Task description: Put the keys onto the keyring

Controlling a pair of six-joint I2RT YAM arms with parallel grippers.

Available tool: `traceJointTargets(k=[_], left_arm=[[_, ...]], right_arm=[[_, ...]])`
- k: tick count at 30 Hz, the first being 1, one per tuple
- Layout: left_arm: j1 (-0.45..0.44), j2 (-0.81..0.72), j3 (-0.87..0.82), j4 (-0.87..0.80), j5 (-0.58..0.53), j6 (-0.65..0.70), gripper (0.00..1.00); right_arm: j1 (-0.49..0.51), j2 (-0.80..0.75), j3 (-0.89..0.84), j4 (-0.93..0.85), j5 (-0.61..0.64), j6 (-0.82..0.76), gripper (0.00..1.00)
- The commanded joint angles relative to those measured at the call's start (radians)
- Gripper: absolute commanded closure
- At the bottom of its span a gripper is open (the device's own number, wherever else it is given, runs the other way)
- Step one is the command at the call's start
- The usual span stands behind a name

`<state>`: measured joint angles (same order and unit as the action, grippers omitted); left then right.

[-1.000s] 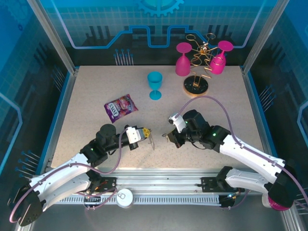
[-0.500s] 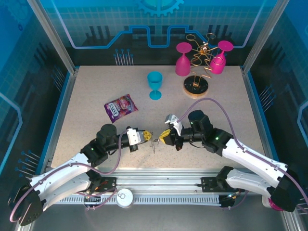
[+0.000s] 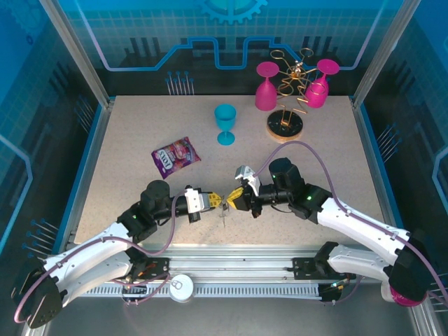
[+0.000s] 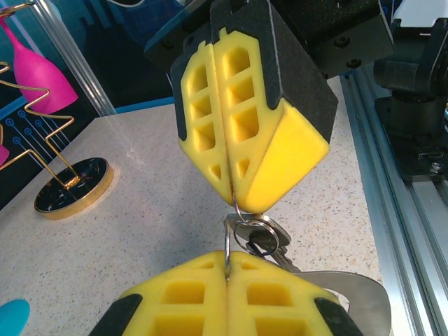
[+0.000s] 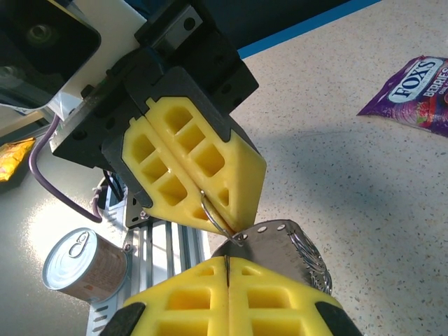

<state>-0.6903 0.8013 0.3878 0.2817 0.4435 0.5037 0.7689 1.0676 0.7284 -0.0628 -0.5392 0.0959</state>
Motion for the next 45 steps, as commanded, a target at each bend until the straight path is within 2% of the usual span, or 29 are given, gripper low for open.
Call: traceJointTargets(k=[1,24,33,45], left_arm=[[-0.003,0.001,-0.008,0.014,0.036,0.006,1.00],[-0.003,-0.008,-0.022,0.025,0.056,0.034,1.00],[-0.003,-0.020,-0.033,0.045,0.021,0.044,1.00],[-0.005,-0.022,-0.033,0.049,-0.012,0.055,1.00]], right_arm=[[-0.010,0.002,0.033,0.052,-0.042,0.000,1.00],[-0.003,0.030,0.043,0.093,0.015,0.042,1.00],[-0.002,0.045,0.042,0.054,0.022,0.043,1.00],[-0.003,-0.025,0.028,-0.049,0.058,-0.013,1.00]])
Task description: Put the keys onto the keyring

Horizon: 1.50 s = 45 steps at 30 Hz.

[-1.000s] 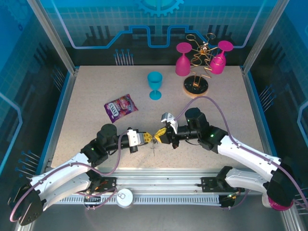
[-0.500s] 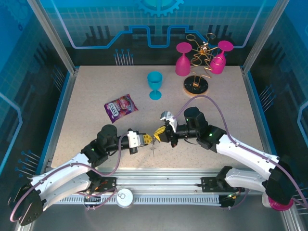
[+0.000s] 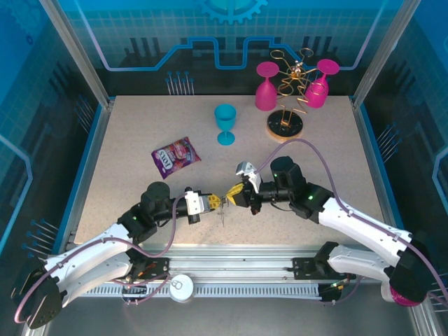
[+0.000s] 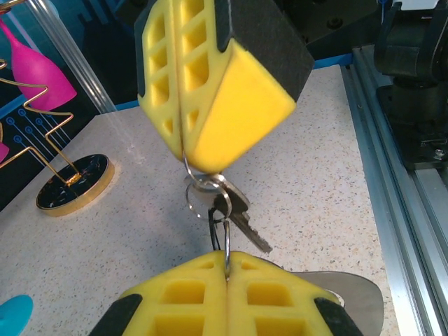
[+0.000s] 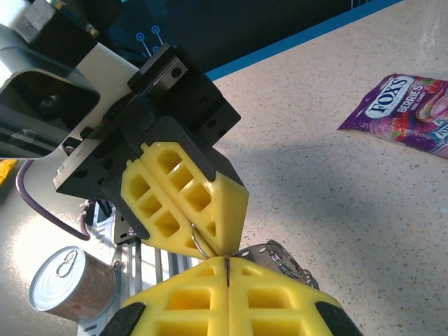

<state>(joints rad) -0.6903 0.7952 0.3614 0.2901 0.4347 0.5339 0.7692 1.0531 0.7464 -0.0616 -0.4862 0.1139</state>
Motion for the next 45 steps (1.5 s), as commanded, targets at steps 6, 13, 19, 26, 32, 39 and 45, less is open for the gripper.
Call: traceJointTargets(k=[6,13,19,26,32,39,45], left_arm=[[-0.006,-0.013,-0.007,0.039,-0.002,0.026,1.00],[-0.006,-0.012,-0.005,0.038,-0.001,0.031,1.00],[-0.005,-0.011,-0.005,0.037,-0.001,0.032,1.00],[-0.005,-0.011,-0.006,0.037,0.000,0.032,1.00],[-0.005,-0.011,-0.005,0.037,0.002,0.032,1.00],[-0.005,-0.013,-0.008,0.042,0.006,0.035,1.00],[-0.006,-0.014,-0.010,0.042,0.009,0.041,1.00]], right_arm=[[-0.001,0.041,0.053,-0.078,-0.071,-0.041,1.00],[-0.003,0.053,0.058,-0.030,-0.089,-0.023,1.00],[-0.004,0.062,0.054,-0.007,-0.098,-0.008,1.00],[-0.004,0.084,0.064,-0.004,-0.116,-0.009,1.00],[-0.005,0.090,0.069,0.001,-0.092,-0.002,1.00],[-0.007,0.102,0.085,-0.041,-0.004,0.009,1.00],[-0.016,0.129,0.109,-0.078,0.026,0.027,1.00]])
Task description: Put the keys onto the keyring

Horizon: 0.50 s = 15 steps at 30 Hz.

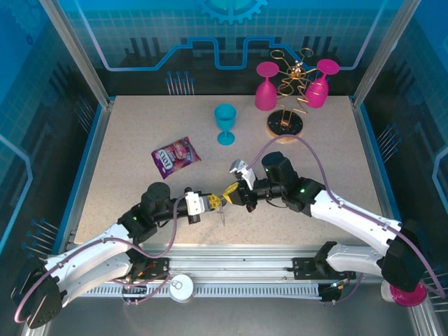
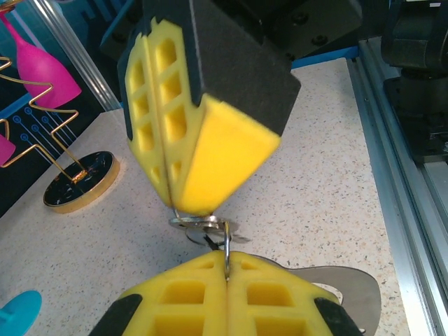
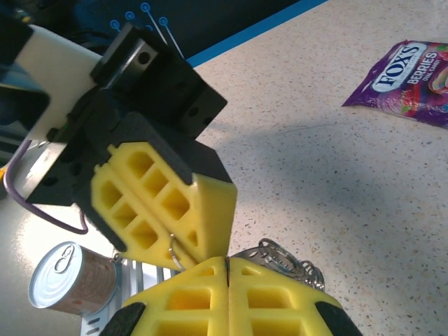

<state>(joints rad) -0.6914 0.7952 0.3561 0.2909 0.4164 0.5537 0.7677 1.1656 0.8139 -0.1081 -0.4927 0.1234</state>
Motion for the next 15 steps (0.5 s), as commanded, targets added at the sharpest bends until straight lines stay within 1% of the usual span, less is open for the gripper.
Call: traceJointTargets(k=[1,9,15], left_arm=[[-0.004,-0.014,-0.004,0.043,0.024,0.023,1.00],[-0.005,-0.024,-0.013,0.061,-0.003,0.038,1.00],[-0.008,-0.022,-0.013,0.062,0.005,0.029,1.00]], right_arm=[[-0.014,0.021,0.046,-0.038,0.032,0.018,1.00],[-0.017,0.006,0.029,-0.031,-0.008,0.014,1.00],[-0.018,-0.050,0.000,-0.027,-0.013,-0.098,1.00]])
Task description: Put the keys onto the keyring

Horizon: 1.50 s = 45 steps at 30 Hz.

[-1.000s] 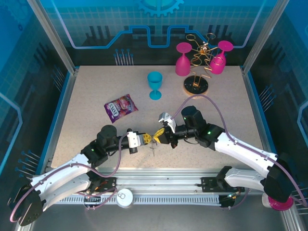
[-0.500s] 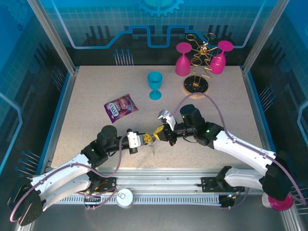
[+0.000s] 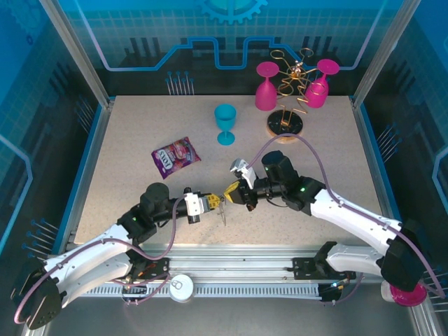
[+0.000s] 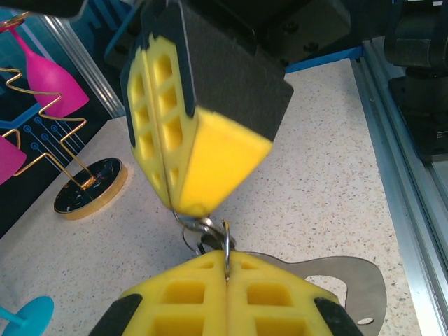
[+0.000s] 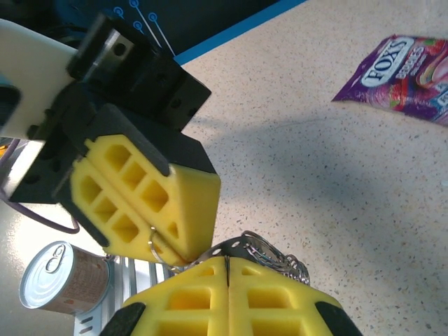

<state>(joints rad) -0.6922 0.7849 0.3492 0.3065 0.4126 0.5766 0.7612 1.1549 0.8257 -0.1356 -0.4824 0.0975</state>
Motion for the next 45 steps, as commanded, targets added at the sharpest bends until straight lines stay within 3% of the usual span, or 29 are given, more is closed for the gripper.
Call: traceJointTargets(k=[1,10,15,20,27,45], left_arm=[[-0.006,-0.009,-0.004,0.052,0.011,-0.014,1.00],[-0.005,0.024,0.059,0.031,0.055,-0.318,1.00],[0.035,0.038,0.090,0.017,0.080,-0.401,1.00],[0.108,0.066,0.120,-0.033,0.154,-0.437,1.00],[0.172,0.084,0.128,-0.032,0.280,-0.467,1.00],[0.197,0.167,0.136,0.051,0.434,-0.561,1.00]], right_arm=[[-0.011,-0.050,-0.022,0.011,-0.009,-0.103,1.00],[-0.077,-0.073,-0.042,0.118,-0.017,-0.313,1.00],[-0.082,-0.060,-0.057,0.160,-0.044,-0.478,1.00],[-0.086,-0.059,-0.063,0.170,-0.075,-0.625,1.00],[-0.088,-0.045,-0.057,0.192,-0.087,-0.682,1.00],[-0.045,-0.019,-0.063,0.199,-0.121,-0.836,1.00]])
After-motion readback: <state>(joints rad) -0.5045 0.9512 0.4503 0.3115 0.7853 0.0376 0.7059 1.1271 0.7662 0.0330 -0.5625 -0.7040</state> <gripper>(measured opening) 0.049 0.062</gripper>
